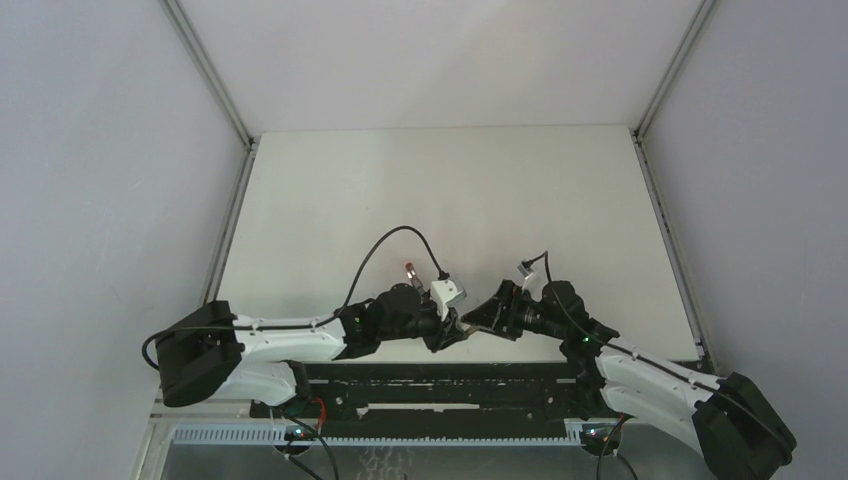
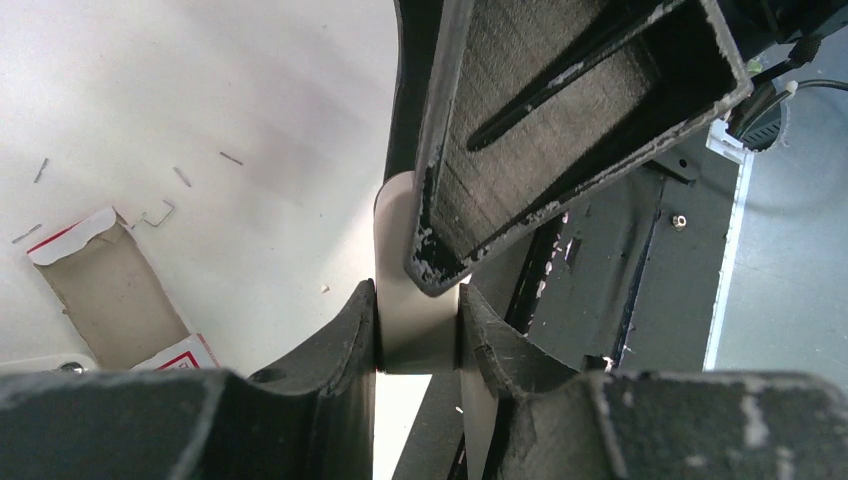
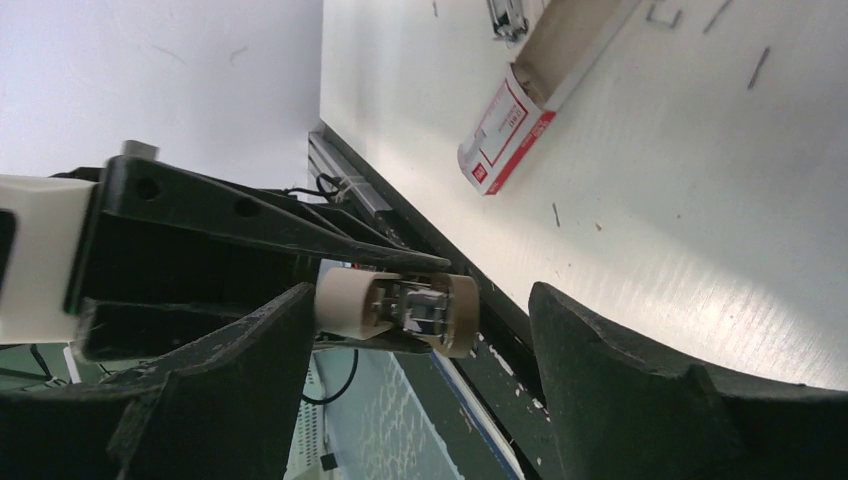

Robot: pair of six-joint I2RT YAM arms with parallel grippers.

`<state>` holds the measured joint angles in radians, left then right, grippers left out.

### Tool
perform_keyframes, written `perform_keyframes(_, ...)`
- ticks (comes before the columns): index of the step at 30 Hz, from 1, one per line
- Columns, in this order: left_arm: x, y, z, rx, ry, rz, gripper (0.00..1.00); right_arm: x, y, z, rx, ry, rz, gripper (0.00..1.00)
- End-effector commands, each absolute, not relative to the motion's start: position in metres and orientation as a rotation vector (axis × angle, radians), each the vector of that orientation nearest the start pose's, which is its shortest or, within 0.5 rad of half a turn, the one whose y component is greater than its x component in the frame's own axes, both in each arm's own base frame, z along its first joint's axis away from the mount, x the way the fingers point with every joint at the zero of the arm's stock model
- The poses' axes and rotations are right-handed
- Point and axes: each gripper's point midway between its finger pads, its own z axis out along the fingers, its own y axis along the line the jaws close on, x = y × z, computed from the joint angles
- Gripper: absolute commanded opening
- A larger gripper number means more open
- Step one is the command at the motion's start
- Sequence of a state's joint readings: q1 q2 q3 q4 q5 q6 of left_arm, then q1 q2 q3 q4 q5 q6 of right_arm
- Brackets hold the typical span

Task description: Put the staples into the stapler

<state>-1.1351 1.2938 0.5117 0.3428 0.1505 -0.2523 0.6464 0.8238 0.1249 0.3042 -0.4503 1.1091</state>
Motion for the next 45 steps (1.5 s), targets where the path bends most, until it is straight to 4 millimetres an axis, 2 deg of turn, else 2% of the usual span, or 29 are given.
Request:
perform_keyframes(1,0.123,-0.362,0.125,0.988,1.808,-1.067,0.0,0.146,0.263,0.135,0.108,2.182,1.587,0.72)
perform_keyframes(3,0.121,-0.363,0.126,1.002,1.8,-1.07,0.0,0.145,0.268,0.137,0.088,2.191,1.589,0.58)
perform_keyframes(5,0.121,-0.364,0.126,1.006,1.799,-1.067,0.0,0.144,0.269,0.135,0.086,2.205,1.583,0.34)
perform_keyframes(6,0.122,-0.363,0.125,1.007,1.801,-1.061,0.01,0.145,0.269,0.133,0.096,2.213,1.577,0.17)
perform_keyframes(7,0.122,-0.363,0.125,1.007,1.802,-1.057,0.03,0.145,0.269,0.13,0.106,2.222,1.567,0.06)
perform_keyframes(8,0.121,-0.363,0.125,1.009,1.803,-1.059,0.08,0.146,0.268,0.128,0.115,2.228,1.558,0.0)
perform_keyframes(13,0.126,-0.358,0.125,0.981,1.806,-1.03,0.48,0.154,0.263,0.124,0.143,2.213,1.501,0.0)
perform_keyframes(16,0.135,-0.349,0.133,0.919,1.798,-0.978,0.64,0.166,0.25,0.12,0.151,2.196,1.397,0.0)
perform_keyframes(20,0.159,-0.322,0.15,0.782,1.785,-0.88,0.74,0.198,0.215,0.116,0.162,2.163,1.168,0.0)
perform_keyframes(24,0.191,-0.288,0.161,0.65,1.804,-0.827,0.75,0.233,0.166,0.113,0.176,2.152,0.86,0.0)
perform_keyframes(28,0.226,-0.242,0.171,0.481,1.796,-0.702,0.77,0.249,0.142,0.101,0.201,2.186,0.774,0.0)
perform_keyframes(32,0.25,-0.2,0.173,0.334,1.804,-0.599,0.81,0.261,0.134,0.079,0.255,2.236,0.76,0.04)
perform_keyframes(34,0.257,-0.187,0.172,0.293,1.81,-0.572,0.83,0.27,0.131,0.075,0.268,2.231,0.751,0.1)
perform_keyframes(36,0.262,-0.182,0.17,0.277,1.809,-0.588,0.85,0.277,0.127,0.068,0.3,2.234,0.73,0.17)
perform_keyframes(42,0.267,-0.195,0.157,0.317,1.859,-0.703,0.85,0.283,0.118,0.048,0.352,2.277,0.708,0.58)
perform_keyframes(43,0.268,-0.198,0.156,0.324,1.867,-0.711,0.85,0.283,0.115,0.046,0.361,2.281,0.692,0.67)
perform_keyframes(45,0.272,-0.201,0.149,0.329,1.91,-0.72,0.85,0.283,0.107,0.044,0.385,2.288,0.65,0.93)
